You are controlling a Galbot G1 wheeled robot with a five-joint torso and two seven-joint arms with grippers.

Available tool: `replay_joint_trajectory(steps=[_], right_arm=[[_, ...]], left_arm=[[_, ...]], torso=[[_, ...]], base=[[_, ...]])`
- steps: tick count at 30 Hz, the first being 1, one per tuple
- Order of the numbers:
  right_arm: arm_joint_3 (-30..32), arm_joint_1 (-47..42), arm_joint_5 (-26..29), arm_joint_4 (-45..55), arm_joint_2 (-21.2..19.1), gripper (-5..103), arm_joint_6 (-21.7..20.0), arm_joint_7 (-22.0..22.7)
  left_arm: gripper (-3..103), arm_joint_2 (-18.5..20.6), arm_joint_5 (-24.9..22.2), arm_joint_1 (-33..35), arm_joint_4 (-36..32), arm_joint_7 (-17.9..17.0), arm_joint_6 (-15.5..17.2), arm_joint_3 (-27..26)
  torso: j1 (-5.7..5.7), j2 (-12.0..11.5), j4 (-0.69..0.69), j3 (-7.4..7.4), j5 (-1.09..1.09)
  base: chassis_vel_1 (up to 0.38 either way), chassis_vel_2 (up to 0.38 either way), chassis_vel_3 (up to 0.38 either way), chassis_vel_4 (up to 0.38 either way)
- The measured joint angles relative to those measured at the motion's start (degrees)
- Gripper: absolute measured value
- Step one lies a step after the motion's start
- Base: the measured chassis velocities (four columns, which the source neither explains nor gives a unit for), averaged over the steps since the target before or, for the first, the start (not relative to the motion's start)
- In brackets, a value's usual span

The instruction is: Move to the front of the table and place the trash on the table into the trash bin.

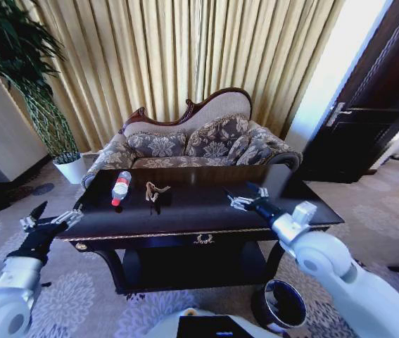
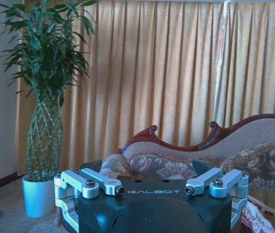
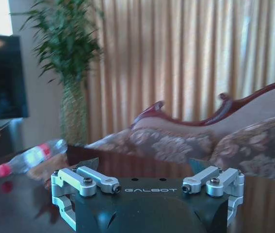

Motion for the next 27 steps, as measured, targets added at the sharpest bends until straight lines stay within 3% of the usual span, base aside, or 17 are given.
replay_joint_trajectory(steps=[1, 3, 5, 10, 15, 27], right_arm=[[-5.3, 4.8, 0.6, -1.9, -1.5, 100, -0.1, 0.0], [-7.1, 6.7, 0.6, -2.7, -1.8, 100, -0.2, 0.0], [-15.7, 16.8, 0.6, -7.8, -1.7, 100, -0.2, 0.1], [-23.2, 24.8, 0.9, -11.9, 0.6, 100, -0.5, 0.1], [-36.7, 39.6, 2.7, -16.6, 5.9, 100, -1.0, 0.3], [-52.3, 52.7, 3.4, -25.7, 17.8, 100, -2.5, 2.0]], left_arm=[[100, -0.6, 0.1, 0.7, 0.0, 0.0, -0.4, -0.7], [100, -0.7, 0.2, 0.9, 0.0, 0.0, -0.5, -0.9], [100, -1.2, 0.4, 1.4, 0.0, 0.1, -0.8, -1.4], [100, -1.0, 0.9, 1.5, 0.0, 0.1, -0.9, -1.3], [100, -0.3, 0.9, 1.3, 0.0, -0.1, -0.7, -1.0], [100, -0.6, 0.9, 0.8, 0.0, -0.8, -0.5, -0.9]], torso=[[0.00, 0.0, 0.00, 0.00, 0.00], [0.00, 0.0, -0.01, 0.00, -0.01], [0.00, 0.0, 0.01, 0.00, -0.02], [0.01, 0.0, 0.00, 0.01, 0.00], [0.01, 0.0, 0.01, 0.00, -0.03], [0.01, 0.0, 0.00, 0.00, -0.03]], base=[[0.000, 0.000, 0.000, 0.000], [0.000, 0.000, 0.000, 0.000], [0.000, 0.000, 0.000, 0.000], [0.000, 0.000, 0.000, 0.000], [0.000, 0.000, 0.000, 0.000], [0.000, 0.000, 0.000, 0.000]])
